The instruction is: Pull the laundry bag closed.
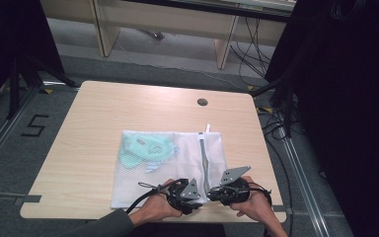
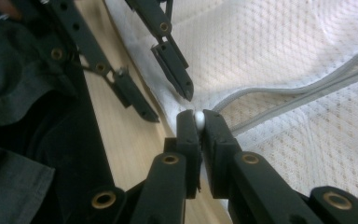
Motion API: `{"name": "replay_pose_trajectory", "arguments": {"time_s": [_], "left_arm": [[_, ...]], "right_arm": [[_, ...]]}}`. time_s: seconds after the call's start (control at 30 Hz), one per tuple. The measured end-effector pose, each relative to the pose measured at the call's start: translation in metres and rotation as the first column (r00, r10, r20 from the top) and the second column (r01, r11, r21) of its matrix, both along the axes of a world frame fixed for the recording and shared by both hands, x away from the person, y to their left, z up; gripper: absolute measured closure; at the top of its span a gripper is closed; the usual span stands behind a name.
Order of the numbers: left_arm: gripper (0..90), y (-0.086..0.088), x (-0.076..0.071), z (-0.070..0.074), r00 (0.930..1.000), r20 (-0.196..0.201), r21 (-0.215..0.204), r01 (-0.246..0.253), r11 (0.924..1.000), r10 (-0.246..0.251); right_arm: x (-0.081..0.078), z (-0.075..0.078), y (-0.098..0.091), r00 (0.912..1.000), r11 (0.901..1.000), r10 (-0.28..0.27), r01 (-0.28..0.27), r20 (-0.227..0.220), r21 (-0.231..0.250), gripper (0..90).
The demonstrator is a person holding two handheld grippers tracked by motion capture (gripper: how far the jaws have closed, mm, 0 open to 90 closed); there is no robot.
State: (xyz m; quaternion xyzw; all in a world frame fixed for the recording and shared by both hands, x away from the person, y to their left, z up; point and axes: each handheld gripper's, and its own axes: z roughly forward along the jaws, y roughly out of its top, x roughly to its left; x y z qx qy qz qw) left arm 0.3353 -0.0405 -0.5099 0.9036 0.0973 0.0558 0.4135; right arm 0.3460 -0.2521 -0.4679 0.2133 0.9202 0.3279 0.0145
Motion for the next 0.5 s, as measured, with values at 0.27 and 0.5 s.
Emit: {"name": "replay_pose_trajectory", "arguments": {"time_s": [0.27,0.5], "left_arm": [[68.8,-0.0035,-0.0003,0.0031,0.9970,0.075,0.033,0.018,0.9993,-0.020],[70.6,-0.0087,-0.0027,0.0002,0.9951,0.089,0.021,-0.045,0.9988,0.042]], "right_arm": [[-0.0011,0.0023,0.0021,0.9982,0.9975,-0.058,0.058,-0.018,0.039,86.3],[0.0006,0.0045,0.0015,0.9978,0.9968,-0.062,0.063,-0.024,0.049,86.3]]}}
